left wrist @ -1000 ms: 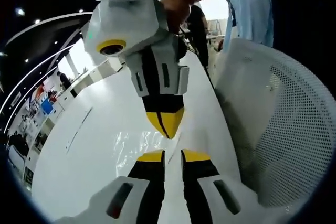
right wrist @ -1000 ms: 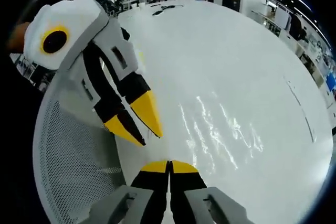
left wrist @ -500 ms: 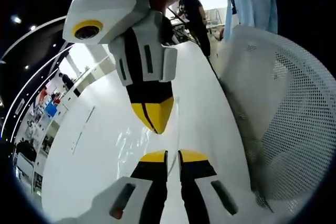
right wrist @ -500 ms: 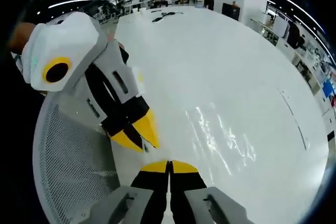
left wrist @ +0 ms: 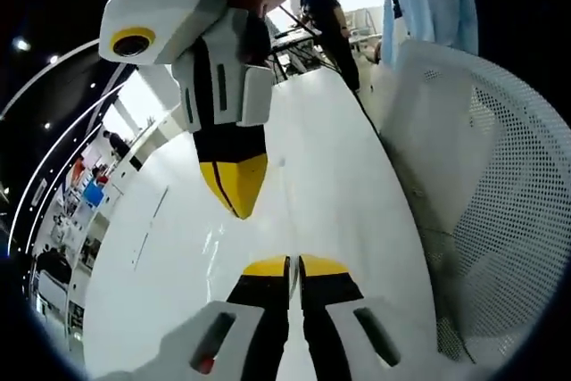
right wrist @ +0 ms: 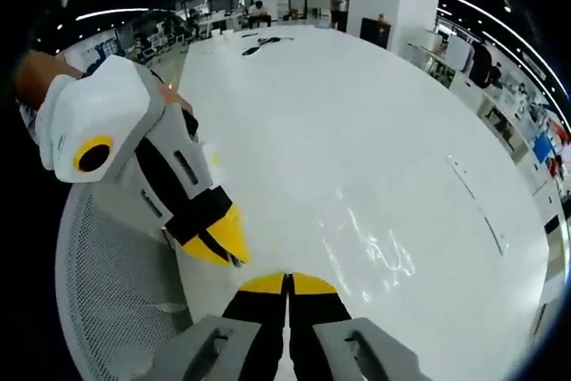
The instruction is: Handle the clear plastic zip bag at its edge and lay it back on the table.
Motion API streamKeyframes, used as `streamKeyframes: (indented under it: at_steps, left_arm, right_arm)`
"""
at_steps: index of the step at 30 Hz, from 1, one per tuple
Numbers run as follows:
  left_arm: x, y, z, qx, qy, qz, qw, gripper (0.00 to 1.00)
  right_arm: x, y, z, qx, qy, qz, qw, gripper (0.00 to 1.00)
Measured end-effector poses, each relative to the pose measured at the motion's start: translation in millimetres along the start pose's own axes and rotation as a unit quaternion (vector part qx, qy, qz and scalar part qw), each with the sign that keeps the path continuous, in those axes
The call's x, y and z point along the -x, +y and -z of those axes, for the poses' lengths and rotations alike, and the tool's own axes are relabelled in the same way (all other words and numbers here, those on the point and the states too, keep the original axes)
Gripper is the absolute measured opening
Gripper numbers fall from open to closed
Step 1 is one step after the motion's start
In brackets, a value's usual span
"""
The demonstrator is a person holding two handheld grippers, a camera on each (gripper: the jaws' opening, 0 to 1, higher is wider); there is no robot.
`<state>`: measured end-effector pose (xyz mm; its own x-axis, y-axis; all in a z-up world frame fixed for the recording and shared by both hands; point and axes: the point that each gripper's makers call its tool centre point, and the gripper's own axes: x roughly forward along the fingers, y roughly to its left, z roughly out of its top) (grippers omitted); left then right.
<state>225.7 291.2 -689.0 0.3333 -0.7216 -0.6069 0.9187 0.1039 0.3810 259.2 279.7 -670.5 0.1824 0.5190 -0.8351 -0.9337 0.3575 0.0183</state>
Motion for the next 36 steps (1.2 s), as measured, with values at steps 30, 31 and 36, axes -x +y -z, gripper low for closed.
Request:
streamKeyframes:
  at_steps: [30, 31, 36]
  left_arm:
    - [3, 19.4, -1.8, 0.01, 0.013, -0.028, 0.9995, 0.01]
    - [3, 19.8, -2.0, 0.01, 0.013, -0.029, 0.9994, 0.01]
    - [2, 22.2, -4.7, 0.011, 0.012, -0.036, 0.9992, 0.01]
  right_arm:
    - [39, -25, -44.4, 0.081, -0.133, 0.157, 0.9751, 0.0]
    - [40, -26, -45.0, 0.084, -0.135, 0.161, 0.9741, 0.0]
    - [46, -28, -51.1, 0.1, -0.147, 0.175, 0.9683, 0.0]
